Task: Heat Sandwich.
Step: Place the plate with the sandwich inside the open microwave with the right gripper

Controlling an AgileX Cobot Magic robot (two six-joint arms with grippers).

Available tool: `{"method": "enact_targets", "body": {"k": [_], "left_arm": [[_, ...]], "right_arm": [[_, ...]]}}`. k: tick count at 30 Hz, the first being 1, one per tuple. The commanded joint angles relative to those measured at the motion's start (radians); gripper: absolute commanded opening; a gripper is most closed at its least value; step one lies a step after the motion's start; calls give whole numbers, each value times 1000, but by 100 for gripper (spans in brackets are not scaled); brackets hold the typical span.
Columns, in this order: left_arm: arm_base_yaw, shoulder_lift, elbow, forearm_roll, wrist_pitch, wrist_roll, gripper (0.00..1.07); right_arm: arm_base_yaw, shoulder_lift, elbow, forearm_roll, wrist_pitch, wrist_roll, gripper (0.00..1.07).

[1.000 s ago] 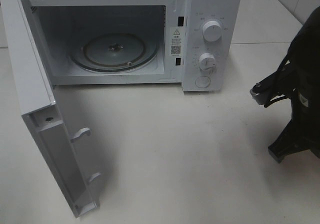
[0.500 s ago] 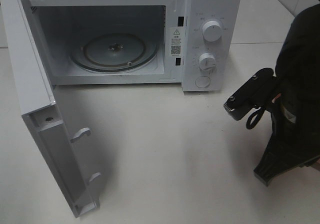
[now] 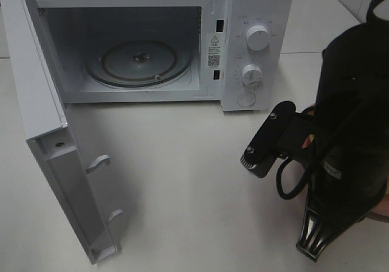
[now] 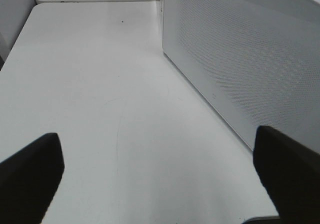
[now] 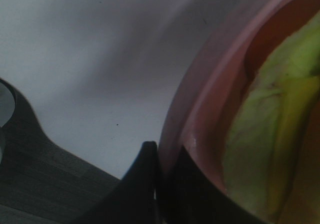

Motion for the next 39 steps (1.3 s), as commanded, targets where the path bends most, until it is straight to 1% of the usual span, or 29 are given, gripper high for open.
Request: {"method": "enact_targets", "body": {"k": [1, 3, 8, 19, 28, 32, 39], "left_arm": [[1, -26, 4, -4, -3, -1, 98], [1, -26, 4, -4, -3, -1, 98], [1, -26, 4, -4, -3, -1, 98], [1, -26, 4, -4, -3, -1, 98], [1, -26, 4, -4, -3, -1, 98], [1, -26, 4, -4, -3, -1, 98], [1, -26, 4, -4, -3, -1, 98]], "right_arm": [[35, -8, 6, -30, 3, -40, 0], [63, -8, 6, -32, -12, -73, 0], [90, -8, 6, -37, -34, -133, 0], [90, -8, 6, -38, -92, -287, 0], [90, -8, 6, -38, -191, -451, 0], [90, -8, 6, -38, -217, -487, 0], [90, -8, 6, -38, -282, -636, 1]]}}
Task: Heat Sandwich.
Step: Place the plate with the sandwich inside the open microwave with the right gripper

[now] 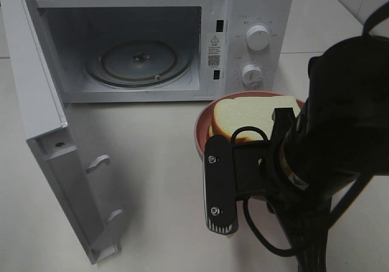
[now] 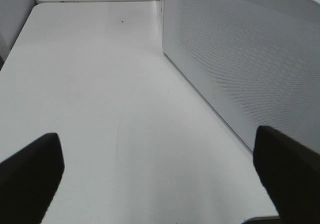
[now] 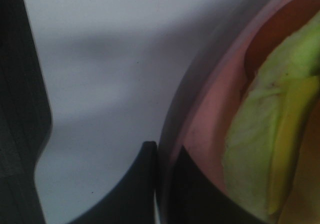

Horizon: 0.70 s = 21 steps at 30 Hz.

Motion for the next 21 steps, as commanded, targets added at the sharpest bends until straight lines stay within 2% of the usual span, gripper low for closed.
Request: {"method": "enact_targets", "body": {"k": [1, 14, 21], "left_arm": [[1, -26, 4, -4, -3, -1, 98], [1, -26, 4, -4, -3, -1, 98], [1, -26, 4, -4, -3, -1, 98]], "right_arm": [[5, -8, 6, -29, -26, -60, 1], [5, -8, 6, -21, -118, -346, 2], [5, -8, 6, -21, -160, -410, 2]]}}
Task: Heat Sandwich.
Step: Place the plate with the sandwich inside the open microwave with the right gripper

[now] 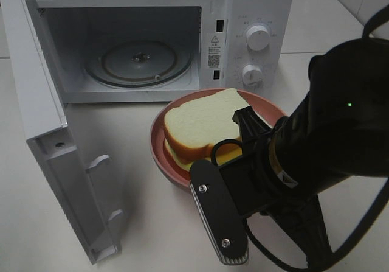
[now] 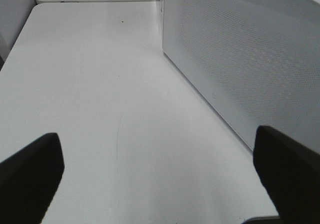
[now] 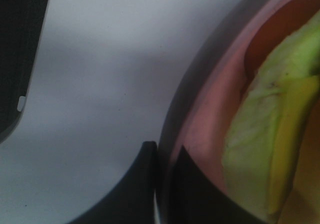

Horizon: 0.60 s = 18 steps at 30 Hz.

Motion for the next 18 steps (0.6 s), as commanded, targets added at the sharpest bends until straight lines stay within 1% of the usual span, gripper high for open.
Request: {"method": "enact_targets", "body": {"k": [1, 5, 9, 12, 14, 16, 18], "left_arm": [[1, -26, 4, -4, -3, -1, 98], [1, -26, 4, -4, -3, -1, 98], [1, -26, 4, -4, -3, -1, 98], [1, -26, 4, -4, -3, -1, 98], [1, -26, 4, -4, -3, -1, 98], [1, -26, 4, -4, -3, -1, 98], [1, -26, 4, -4, -3, -1, 98]], "right_arm": [[4, -8, 0, -18, -35, -32, 2], [4, -8, 0, -18, -36, -32, 2], [4, -8, 0, 8, -42, -2, 2], [-6, -8, 0, 7, -54, -25, 1], [-29, -8, 0, 9, -57, -65, 1], [-78, -8, 0, 10, -67, -128, 0], [-95, -8, 0, 10, -70, -150, 0]]}}
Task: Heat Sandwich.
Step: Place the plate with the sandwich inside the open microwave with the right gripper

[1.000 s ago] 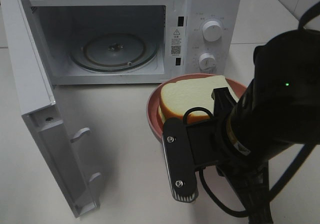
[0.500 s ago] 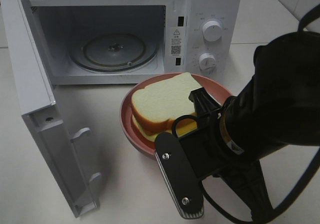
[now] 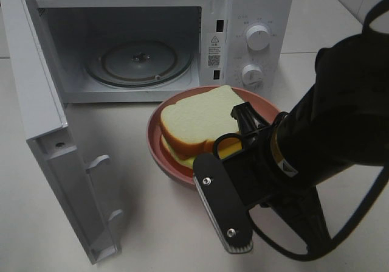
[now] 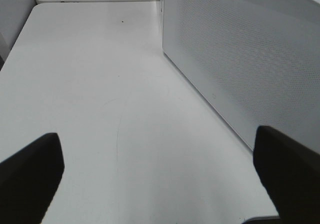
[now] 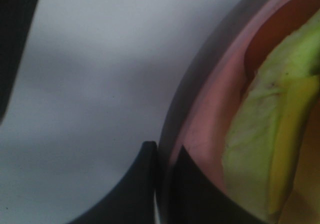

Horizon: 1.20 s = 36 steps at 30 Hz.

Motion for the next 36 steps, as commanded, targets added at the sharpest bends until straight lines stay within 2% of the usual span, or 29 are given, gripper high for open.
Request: {"method": "enact_targets", "body": {"k": [1, 4, 7, 12, 17, 24, 36], "left_arm": [[1, -26, 4, -4, -3, -1, 98], [1, -26, 4, -4, -3, -1, 98], [1, -26, 4, -4, -3, -1, 98], [1, -26, 4, -4, -3, -1, 98], [1, -26, 4, -4, -3, -1, 98], [1, -26, 4, -4, -3, -1, 98], [1, -26, 4, -4, -3, -1, 98]], "right_arm": [[-55, -8, -3, -13, -26, -81, 0], [-101, -8, -3, 16, -55, -161, 0], [-153, -8, -3, 97, -98, -311, 0], [-200, -8, -3, 201, -138, -501, 0], [-233, -8, -3, 253, -171, -646, 0], [-286, -7, -43, 369, -169, -790, 0], [-293, 41, -121, 403, -136, -833, 0]]}}
